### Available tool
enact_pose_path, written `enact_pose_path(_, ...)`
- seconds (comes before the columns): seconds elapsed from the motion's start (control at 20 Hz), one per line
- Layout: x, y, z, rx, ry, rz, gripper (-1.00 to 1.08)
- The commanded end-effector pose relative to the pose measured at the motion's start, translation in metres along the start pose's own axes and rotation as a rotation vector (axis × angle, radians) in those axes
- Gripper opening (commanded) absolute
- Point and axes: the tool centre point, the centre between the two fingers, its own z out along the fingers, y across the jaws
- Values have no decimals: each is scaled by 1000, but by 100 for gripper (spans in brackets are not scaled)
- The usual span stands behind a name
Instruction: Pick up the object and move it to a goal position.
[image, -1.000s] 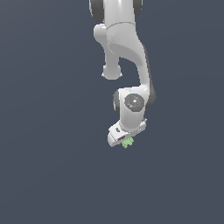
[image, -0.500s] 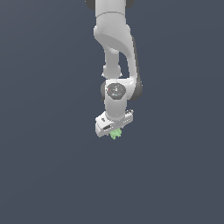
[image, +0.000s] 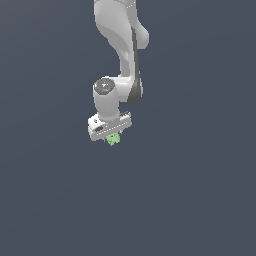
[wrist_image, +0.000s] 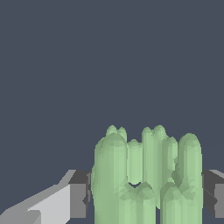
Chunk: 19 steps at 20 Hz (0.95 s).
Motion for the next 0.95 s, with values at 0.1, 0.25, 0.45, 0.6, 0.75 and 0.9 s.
enact_pose_path(0.1,-43,22,-8,0,0,0,-100)
enact_pose_path(0.25,-67,35,-13,0,0,0,-100)
enact_pose_path(0.45,-90,48,-18,0,1,0,-100)
enact_pose_path(0.6,-102,55,-21,0,1,0,-100)
enact_pose_path(0.75,-109,60,-22,0,1,0,-100)
enact_pose_path(0.9,-111,61,-23,0,1,0,-100)
